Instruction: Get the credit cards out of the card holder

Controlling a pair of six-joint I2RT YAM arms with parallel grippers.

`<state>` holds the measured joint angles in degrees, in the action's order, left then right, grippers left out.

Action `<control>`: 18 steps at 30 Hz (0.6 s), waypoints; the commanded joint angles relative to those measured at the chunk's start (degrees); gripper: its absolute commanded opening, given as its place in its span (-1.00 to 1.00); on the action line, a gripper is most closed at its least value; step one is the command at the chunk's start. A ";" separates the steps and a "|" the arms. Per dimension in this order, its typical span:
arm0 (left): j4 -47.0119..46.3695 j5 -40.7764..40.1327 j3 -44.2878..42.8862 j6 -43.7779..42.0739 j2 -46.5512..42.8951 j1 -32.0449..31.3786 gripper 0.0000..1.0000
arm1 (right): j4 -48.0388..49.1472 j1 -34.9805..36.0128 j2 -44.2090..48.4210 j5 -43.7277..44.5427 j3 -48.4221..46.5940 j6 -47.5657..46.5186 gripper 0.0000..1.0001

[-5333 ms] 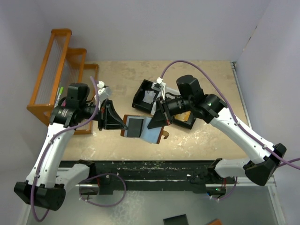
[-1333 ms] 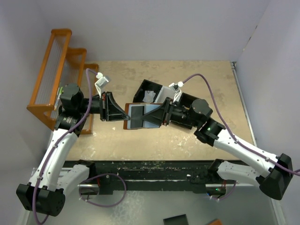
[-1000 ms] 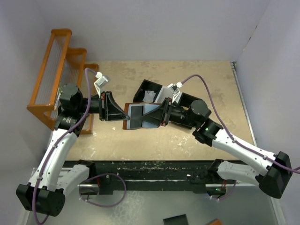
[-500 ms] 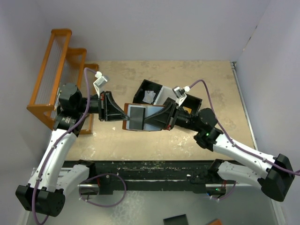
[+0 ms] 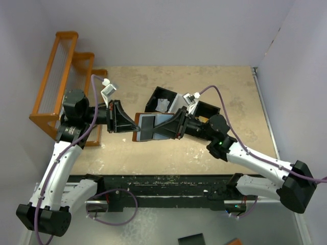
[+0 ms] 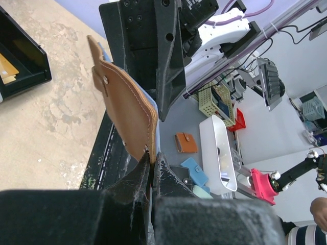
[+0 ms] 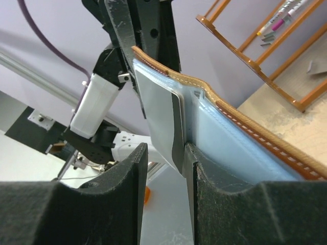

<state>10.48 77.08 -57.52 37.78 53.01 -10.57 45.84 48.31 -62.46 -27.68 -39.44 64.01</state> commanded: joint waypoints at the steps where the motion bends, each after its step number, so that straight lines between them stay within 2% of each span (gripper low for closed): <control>1: -0.79 -3.55 -1.91 -2.57 0.07 -0.33 -1.00 | 0.96 2.25 -0.12 -0.94 -6.12 -3.49 -0.25; 4: -1.25 -3.10 -1.99 -2.07 -0.12 -0.33 -1.00 | 2.49 2.30 -0.69 -1.40 -6.05 -3.23 -0.29; 8: -2.71 -2.69 -1.53 -0.81 -0.36 -0.33 -1.00 | 11.70 2.31 -2.25 -3.24 -4.19 0.76 -0.36; 14: -3.88 -1.96 -1.58 0.18 -0.53 -0.33 -1.00 | 6.20 2.37 0.85 -0.54 -2.12 -1.07 -0.36; 16: -3.88 -2.01 -1.54 0.19 -0.67 -0.33 -1.00 | 8.20 2.40 1.86 -0.40 -0.83 -0.24 -0.41; 18: -3.92 -2.09 -1.38 0.27 -0.63 -0.33 -1.00 | 12.25 2.40 2.36 -0.65 0.41 1.70 -0.55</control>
<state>9.08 77.65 -57.54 38.50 52.10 -10.57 46.44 48.84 -62.98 -26.85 -39.88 62.46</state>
